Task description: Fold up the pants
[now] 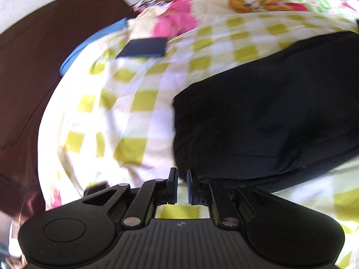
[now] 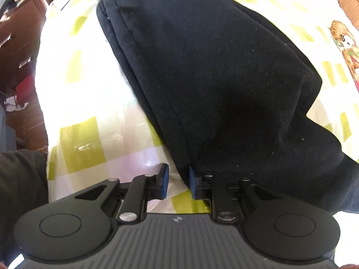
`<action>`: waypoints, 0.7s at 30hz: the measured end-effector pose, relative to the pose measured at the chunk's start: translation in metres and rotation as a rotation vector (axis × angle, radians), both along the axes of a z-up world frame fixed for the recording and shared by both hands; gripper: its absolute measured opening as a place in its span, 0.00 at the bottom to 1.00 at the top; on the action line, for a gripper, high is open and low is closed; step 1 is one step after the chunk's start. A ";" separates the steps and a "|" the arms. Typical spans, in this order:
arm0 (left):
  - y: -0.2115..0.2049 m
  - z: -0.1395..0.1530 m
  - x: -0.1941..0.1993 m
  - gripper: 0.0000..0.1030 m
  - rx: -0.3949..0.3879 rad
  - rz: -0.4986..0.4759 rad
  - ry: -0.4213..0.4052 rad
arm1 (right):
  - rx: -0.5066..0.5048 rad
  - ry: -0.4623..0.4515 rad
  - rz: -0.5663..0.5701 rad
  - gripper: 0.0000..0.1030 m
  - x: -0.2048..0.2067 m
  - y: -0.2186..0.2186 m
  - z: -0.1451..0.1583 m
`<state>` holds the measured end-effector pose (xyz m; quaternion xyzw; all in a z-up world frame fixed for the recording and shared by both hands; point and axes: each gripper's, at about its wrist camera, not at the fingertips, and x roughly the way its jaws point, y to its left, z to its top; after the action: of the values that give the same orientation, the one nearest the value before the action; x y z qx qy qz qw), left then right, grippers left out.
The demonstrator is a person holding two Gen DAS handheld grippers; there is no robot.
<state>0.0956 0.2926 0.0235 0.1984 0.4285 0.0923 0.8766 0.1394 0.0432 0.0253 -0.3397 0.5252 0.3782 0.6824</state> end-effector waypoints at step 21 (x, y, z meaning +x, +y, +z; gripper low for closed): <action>0.051 -0.035 0.022 0.33 0.139 0.252 -0.021 | 0.088 -0.047 -0.285 0.26 0.023 0.012 0.030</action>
<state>0.1174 0.3437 -0.0110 0.2023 0.4333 0.2332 0.8467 0.1627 0.0555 0.0552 -0.2402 0.5348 0.2923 0.7555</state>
